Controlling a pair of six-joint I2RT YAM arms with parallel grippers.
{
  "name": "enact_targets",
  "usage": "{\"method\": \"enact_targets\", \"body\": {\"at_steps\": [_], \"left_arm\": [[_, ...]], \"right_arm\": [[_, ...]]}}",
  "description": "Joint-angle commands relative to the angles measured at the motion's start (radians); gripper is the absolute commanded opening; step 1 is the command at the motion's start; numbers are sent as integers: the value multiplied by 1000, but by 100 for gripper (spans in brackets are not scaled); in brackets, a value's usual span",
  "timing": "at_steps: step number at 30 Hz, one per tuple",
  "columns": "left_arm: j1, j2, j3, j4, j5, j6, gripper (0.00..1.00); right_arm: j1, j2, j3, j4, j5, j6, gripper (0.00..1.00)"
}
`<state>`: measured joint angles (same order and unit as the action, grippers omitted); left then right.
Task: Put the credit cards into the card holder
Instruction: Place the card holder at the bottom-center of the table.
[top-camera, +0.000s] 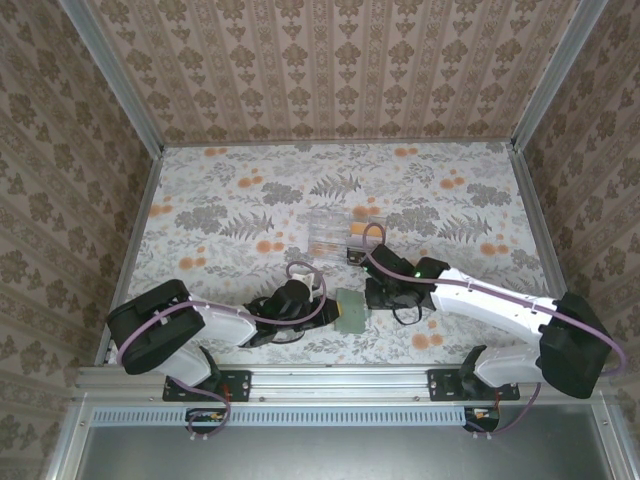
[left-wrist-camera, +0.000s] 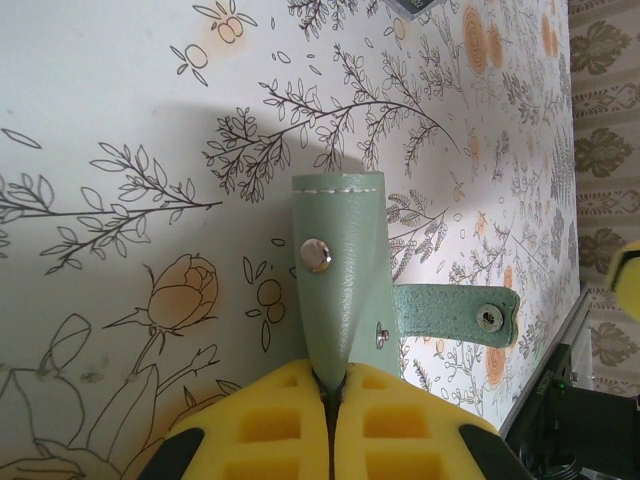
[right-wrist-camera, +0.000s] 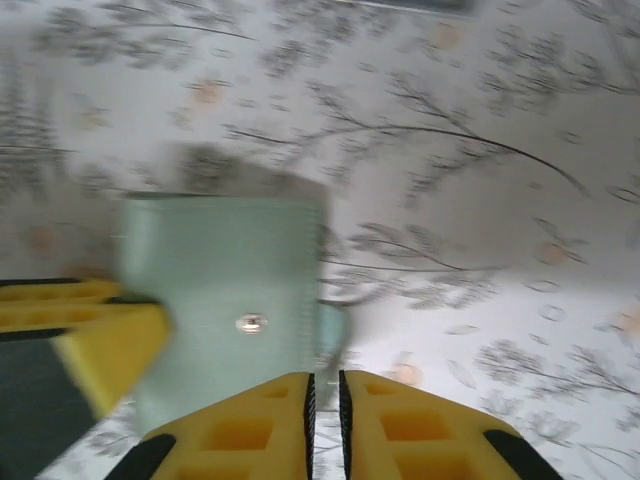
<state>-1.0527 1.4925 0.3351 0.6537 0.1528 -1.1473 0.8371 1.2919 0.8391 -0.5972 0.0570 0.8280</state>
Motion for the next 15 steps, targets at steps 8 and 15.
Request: {"method": "enact_targets", "body": {"at_steps": [8,15], "left_arm": [[4,0,19,-18,1,26,0],[4,-2,16,-23,0,26,0]], "right_arm": [[4,165,5,68,-115,21,14],[-31,201,-52,0,-46,29,14]]}}
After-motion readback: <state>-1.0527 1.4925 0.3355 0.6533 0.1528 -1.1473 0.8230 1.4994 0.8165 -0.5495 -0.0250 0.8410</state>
